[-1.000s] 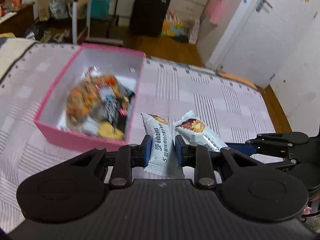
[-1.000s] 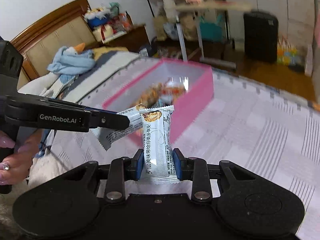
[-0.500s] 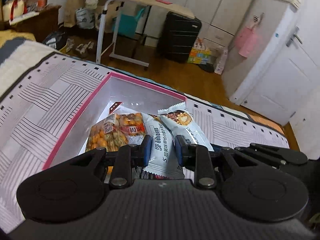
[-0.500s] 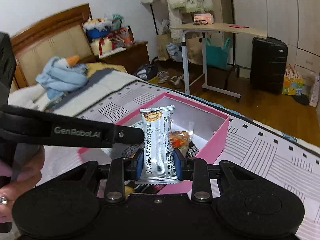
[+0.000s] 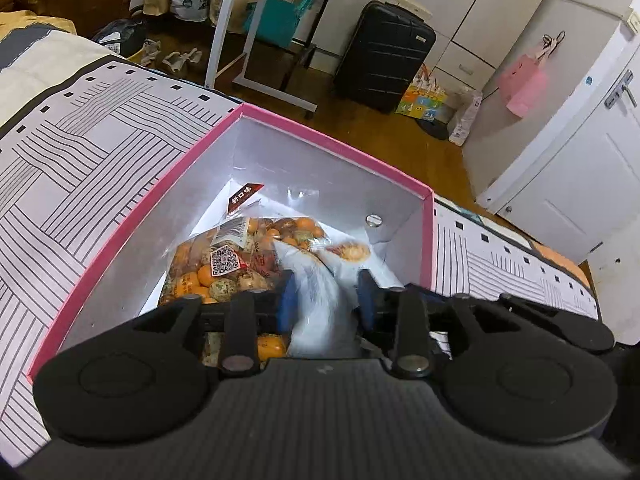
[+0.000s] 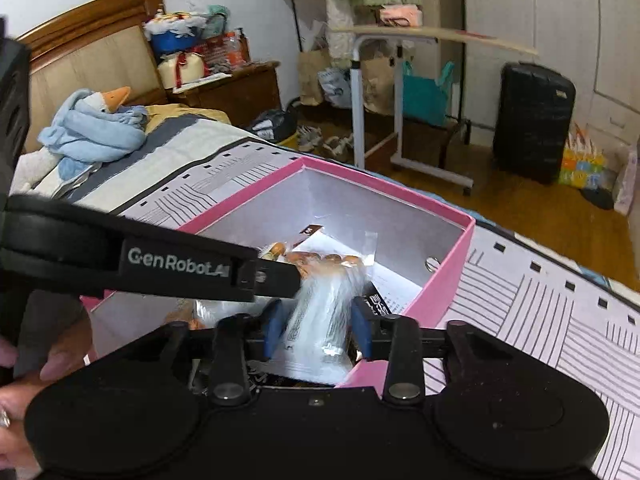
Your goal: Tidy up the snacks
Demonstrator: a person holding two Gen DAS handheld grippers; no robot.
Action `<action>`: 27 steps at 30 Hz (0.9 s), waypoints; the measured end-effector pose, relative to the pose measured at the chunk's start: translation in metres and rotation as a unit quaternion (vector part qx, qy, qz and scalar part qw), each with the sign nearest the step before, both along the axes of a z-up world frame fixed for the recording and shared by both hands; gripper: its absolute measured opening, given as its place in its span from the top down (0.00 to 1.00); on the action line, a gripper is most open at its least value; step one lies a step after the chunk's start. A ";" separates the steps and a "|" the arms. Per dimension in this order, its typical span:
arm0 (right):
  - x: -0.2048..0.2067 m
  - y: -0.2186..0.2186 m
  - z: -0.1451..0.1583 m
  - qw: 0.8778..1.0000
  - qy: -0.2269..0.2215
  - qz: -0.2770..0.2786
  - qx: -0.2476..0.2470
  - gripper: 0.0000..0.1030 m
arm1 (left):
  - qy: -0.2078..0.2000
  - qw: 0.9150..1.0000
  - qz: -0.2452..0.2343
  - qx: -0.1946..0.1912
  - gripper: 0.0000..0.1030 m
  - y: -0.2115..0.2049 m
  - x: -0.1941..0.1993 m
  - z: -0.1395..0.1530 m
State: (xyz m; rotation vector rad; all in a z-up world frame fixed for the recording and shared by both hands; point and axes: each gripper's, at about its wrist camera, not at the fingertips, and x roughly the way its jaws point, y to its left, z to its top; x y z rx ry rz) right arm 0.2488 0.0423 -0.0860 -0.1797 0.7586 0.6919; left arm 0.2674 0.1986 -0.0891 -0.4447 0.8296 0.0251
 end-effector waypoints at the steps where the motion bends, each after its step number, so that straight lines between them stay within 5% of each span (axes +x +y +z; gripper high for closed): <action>1: -0.003 -0.001 0.001 1.000 -0.007 0.002 0.002 0.53 | -0.003 1.000 -0.003 0.001 0.57 -0.001 -0.002 0.001; 13: -0.085 -0.053 0.039 0.996 -0.082 -0.018 0.016 0.44 | -0.070 0.995 -0.053 0.055 0.47 -0.008 -0.076 0.047; 27: -0.147 -0.133 0.083 0.982 -0.078 -0.163 0.063 0.38 | -0.099 0.977 -0.130 0.133 0.34 -0.060 -0.153 0.086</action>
